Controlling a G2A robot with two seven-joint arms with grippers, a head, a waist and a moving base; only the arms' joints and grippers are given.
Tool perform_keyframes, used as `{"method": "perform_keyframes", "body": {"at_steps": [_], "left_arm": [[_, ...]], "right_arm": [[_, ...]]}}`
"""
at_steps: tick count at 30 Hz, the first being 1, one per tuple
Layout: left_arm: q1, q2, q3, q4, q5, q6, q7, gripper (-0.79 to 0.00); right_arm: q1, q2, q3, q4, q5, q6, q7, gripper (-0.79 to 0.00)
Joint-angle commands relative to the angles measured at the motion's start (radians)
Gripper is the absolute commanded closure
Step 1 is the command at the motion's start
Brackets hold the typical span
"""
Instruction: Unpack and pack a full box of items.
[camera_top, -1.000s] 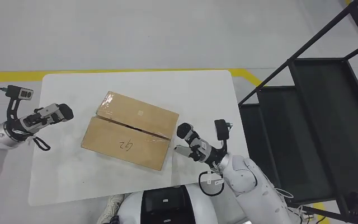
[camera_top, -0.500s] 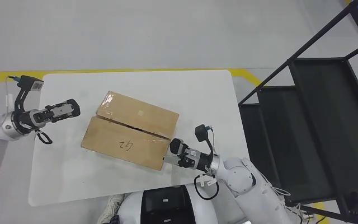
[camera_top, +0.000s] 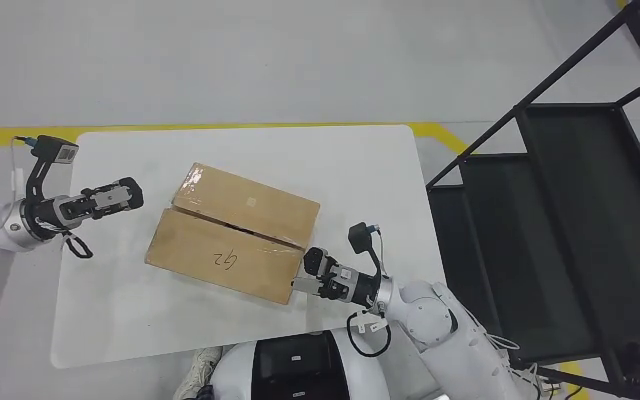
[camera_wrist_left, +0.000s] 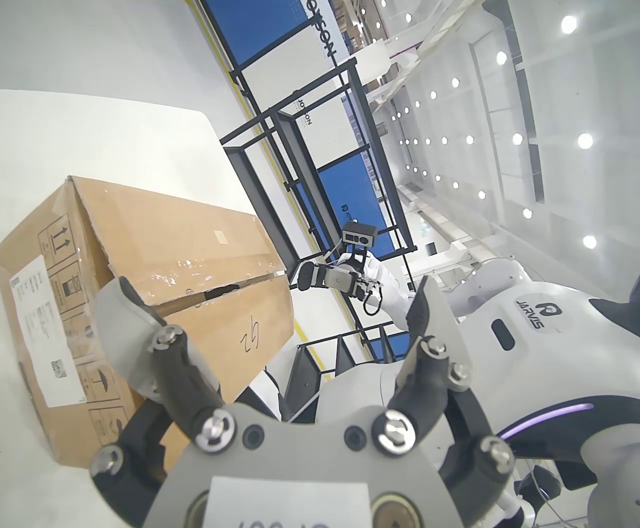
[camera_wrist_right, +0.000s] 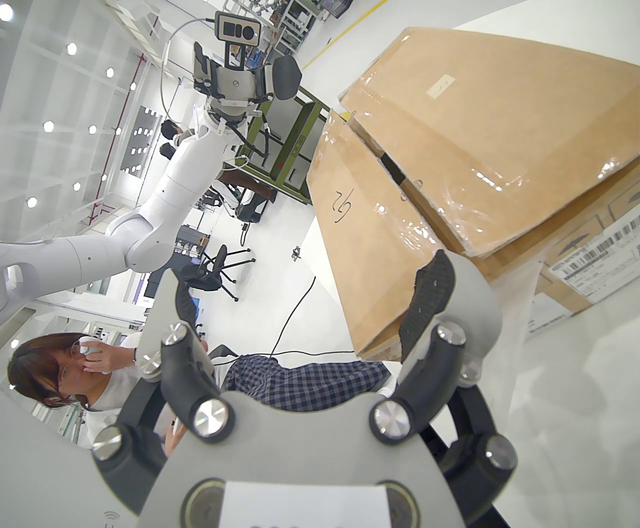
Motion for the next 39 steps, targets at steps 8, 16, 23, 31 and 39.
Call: {"method": "perform_keyframes", "body": {"at_steps": [8,16,23,31,39], "left_arm": [[0.000,0.000,0.000,0.000,0.000,0.000,0.000,-0.785],[0.000,0.000,0.000,0.000,0.000,0.000,0.000,-0.785],[0.000,0.000,0.000,0.000,0.000,0.000,0.000,-0.785],[0.000,0.000,0.000,0.000,0.000,0.000,0.000,-0.785],[0.001,0.001,-0.008,0.019,0.106,0.007,0.078,-0.785]], "right_arm": [[0.000,0.000,0.000,0.000,0.000,0.000,0.000,-0.785],[0.000,0.000,0.000,0.000,0.000,0.000,0.000,-0.785],[0.000,0.000,0.000,0.000,0.000,0.000,0.000,-0.785],[0.000,0.000,0.000,0.000,0.000,0.000,0.000,-0.785],[0.014,-0.003,0.007,0.007,0.017,0.048,-0.084,-0.785]]}}
